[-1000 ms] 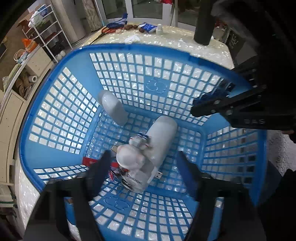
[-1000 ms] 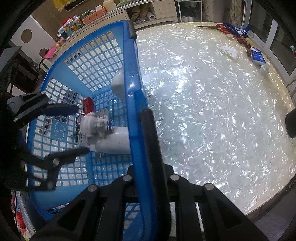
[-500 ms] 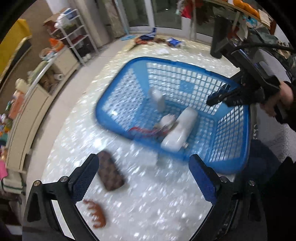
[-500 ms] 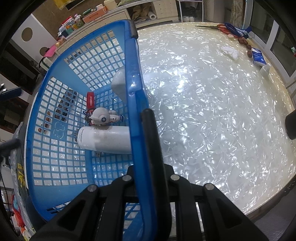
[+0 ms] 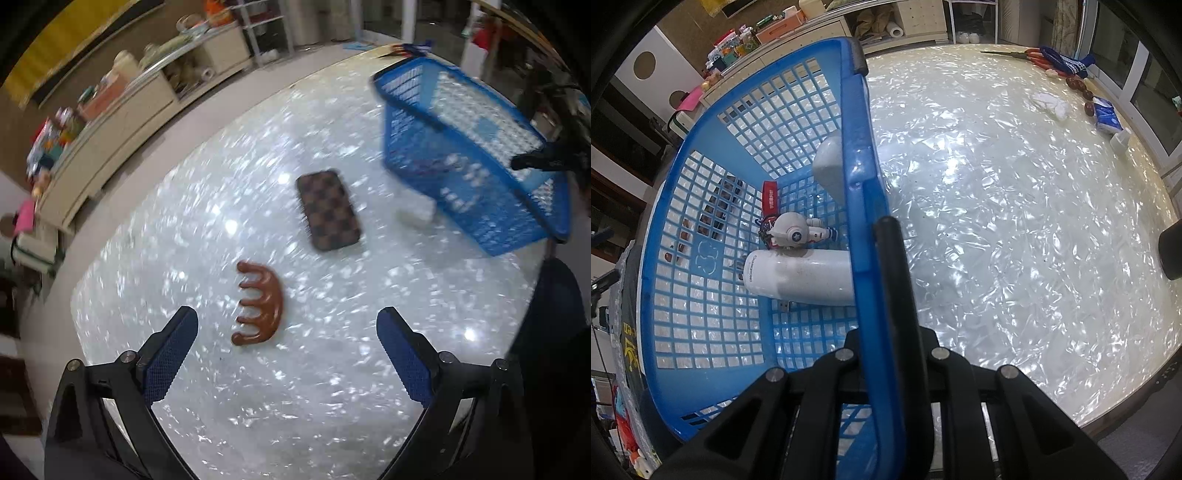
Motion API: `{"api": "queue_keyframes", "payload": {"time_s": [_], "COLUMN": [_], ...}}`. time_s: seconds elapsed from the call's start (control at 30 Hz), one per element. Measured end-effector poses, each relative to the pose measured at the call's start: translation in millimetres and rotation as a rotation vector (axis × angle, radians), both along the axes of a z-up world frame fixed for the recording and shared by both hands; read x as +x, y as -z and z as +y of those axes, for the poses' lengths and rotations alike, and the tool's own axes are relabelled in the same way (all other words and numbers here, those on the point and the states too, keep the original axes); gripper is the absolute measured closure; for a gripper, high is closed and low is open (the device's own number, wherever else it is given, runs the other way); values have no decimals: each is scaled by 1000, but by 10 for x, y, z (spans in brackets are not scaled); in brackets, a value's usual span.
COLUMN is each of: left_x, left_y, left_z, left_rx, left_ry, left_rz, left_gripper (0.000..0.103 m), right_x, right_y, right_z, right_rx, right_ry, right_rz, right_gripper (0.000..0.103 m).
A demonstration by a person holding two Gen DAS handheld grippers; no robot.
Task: Organize rigid objects
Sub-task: 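Move the left tool back and grasp the brown wooden comb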
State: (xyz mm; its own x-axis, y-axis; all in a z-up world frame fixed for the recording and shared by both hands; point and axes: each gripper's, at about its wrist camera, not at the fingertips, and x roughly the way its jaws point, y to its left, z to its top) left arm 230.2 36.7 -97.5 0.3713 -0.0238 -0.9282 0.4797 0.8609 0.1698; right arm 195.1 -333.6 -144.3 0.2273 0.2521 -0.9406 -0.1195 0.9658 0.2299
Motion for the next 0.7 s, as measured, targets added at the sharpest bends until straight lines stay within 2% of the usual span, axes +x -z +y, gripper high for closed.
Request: {"api": "queue_keyframes", "payload": {"time_s": [0.07, 0.2, 0.37, 0.7], "left_x": [51, 156, 358, 612], "left_y": [138, 417, 819, 1099], "left_z": [72, 119, 153, 368], "left_rx": [4, 30, 50, -28], "left_ry": [-24, -17, -20, -69], "left_rz": [6, -40, 31, 83], "left_gripper": [5, 5, 5, 5], "right_x": [2, 4, 9, 21], "right_y": [3, 2, 1, 9], "right_z": [4, 9, 20, 47], "right_rx": [-3, -3, -8, -24], "right_ry": [0, -2, -3, -13], "right_rz": [1, 3, 4, 9], "right_gripper": [92, 92, 91, 92]}}
